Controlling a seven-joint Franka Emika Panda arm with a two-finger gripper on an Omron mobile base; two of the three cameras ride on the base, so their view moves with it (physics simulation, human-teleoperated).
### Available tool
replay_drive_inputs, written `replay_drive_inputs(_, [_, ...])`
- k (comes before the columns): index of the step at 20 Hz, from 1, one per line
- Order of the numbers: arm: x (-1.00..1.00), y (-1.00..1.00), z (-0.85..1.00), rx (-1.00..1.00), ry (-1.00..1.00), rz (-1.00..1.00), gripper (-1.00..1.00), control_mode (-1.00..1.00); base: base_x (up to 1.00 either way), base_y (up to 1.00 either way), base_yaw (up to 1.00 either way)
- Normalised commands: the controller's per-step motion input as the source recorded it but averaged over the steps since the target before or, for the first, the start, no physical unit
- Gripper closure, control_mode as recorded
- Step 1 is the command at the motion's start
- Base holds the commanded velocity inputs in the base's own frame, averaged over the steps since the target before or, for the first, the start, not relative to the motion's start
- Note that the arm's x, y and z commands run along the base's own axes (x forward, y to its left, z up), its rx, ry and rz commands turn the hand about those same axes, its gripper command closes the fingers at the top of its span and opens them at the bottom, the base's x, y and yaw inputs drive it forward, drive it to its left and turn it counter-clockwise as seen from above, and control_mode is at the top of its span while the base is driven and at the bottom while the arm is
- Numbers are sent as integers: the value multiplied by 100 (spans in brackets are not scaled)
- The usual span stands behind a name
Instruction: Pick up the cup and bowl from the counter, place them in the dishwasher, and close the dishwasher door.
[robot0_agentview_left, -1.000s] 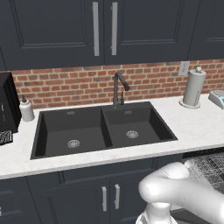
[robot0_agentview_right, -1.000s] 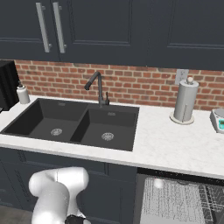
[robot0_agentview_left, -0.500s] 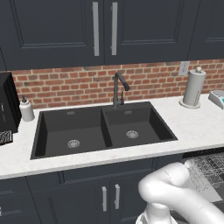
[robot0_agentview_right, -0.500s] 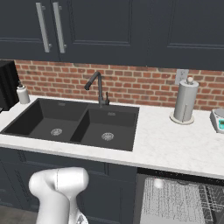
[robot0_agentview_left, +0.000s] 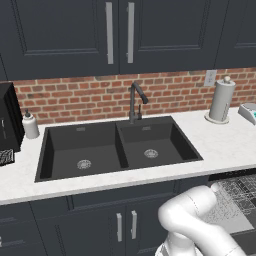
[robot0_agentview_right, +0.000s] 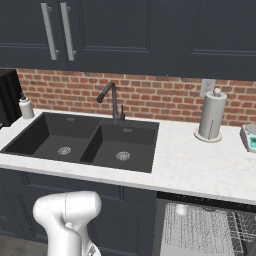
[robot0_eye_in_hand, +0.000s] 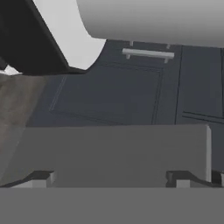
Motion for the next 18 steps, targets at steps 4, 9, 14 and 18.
replay_drive_inputs(4, [85,-23,0,40,-4,-3,-100,-100,0,0,0])
replay_drive_inputs(9, [92,-20,0,39,-1,-2,-100,-100,0,0,0])
replay_drive_inputs(14, [99,-15,0,39,0,0,-100,-100,0,0,0])
replay_drive_inputs(18, [100,-10,0,39,0,0,-100,-100,0,0,0])
